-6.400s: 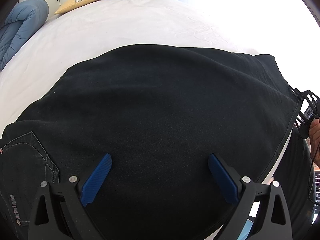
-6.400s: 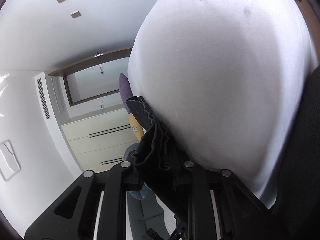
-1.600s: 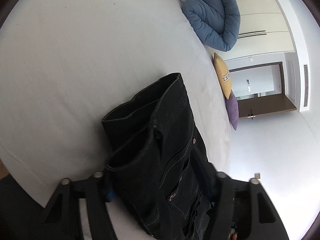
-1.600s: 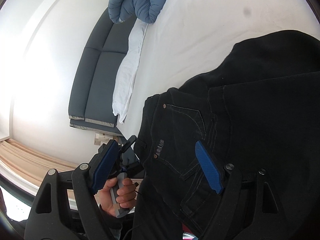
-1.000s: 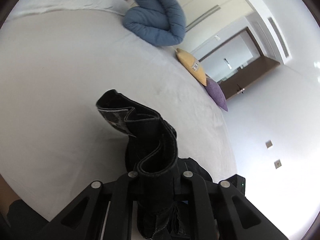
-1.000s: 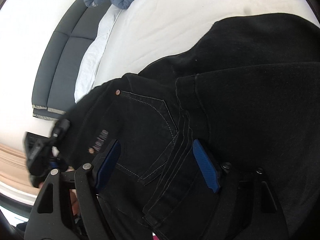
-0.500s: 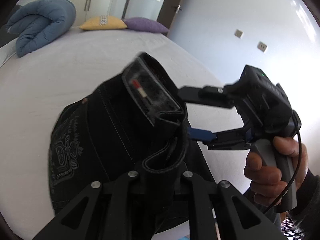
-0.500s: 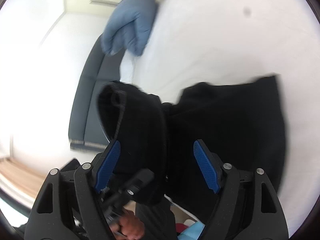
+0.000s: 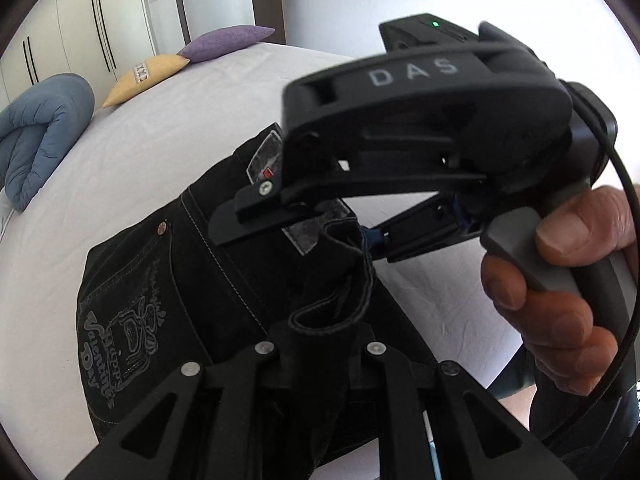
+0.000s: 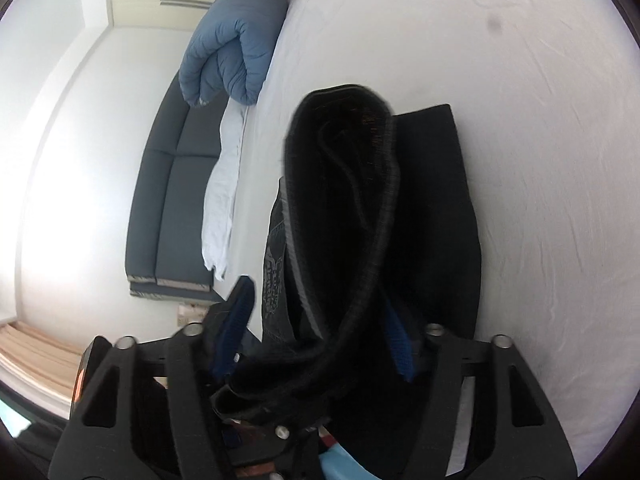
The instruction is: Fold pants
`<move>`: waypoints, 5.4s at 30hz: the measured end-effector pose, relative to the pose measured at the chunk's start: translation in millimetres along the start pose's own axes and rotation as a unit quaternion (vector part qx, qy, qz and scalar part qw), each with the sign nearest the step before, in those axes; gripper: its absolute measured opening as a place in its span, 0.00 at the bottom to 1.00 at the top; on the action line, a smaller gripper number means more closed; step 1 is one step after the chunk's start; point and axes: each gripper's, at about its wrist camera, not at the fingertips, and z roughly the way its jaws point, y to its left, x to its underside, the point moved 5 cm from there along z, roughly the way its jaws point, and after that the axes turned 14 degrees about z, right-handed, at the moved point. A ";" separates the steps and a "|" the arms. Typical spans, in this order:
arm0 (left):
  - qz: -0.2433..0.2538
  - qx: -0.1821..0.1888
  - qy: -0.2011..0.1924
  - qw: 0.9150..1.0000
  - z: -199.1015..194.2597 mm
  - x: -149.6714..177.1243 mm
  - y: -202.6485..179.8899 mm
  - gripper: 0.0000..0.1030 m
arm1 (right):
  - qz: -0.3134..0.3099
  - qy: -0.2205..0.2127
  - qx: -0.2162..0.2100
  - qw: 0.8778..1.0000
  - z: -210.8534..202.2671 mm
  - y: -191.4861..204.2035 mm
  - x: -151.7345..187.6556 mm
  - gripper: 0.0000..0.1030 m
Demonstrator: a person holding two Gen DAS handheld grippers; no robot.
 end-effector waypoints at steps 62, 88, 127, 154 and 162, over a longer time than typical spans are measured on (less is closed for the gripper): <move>-0.166 -0.055 0.020 0.984 -75.0 133.1 166.6 1.00 | -0.016 -0.141 0.074 0.987 -100.6 -19.9 53.0 0.93; -0.185 0.046 0.106 0.976 17.3 115.5 175.0 0.48 | -0.044 -0.086 0.197 0.976 -15.7 -26.2 19.6 0.31; -0.181 -0.075 -0.040 0.980 25.7 13.1 242.1 0.92 | -0.060 -0.264 0.184 0.945 -118.1 -4.3 -114.9 0.61; -0.112 -0.295 -0.203 0.927 -310.9 -4.2 151.6 1.00 | -0.319 -0.579 0.267 0.701 -276.7 286.0 198.5 1.00; -0.202 -0.201 -0.063 0.957 -217.8 21.4 161.8 1.00 | -0.221 -0.466 0.344 0.785 -261.8 234.1 179.6 1.00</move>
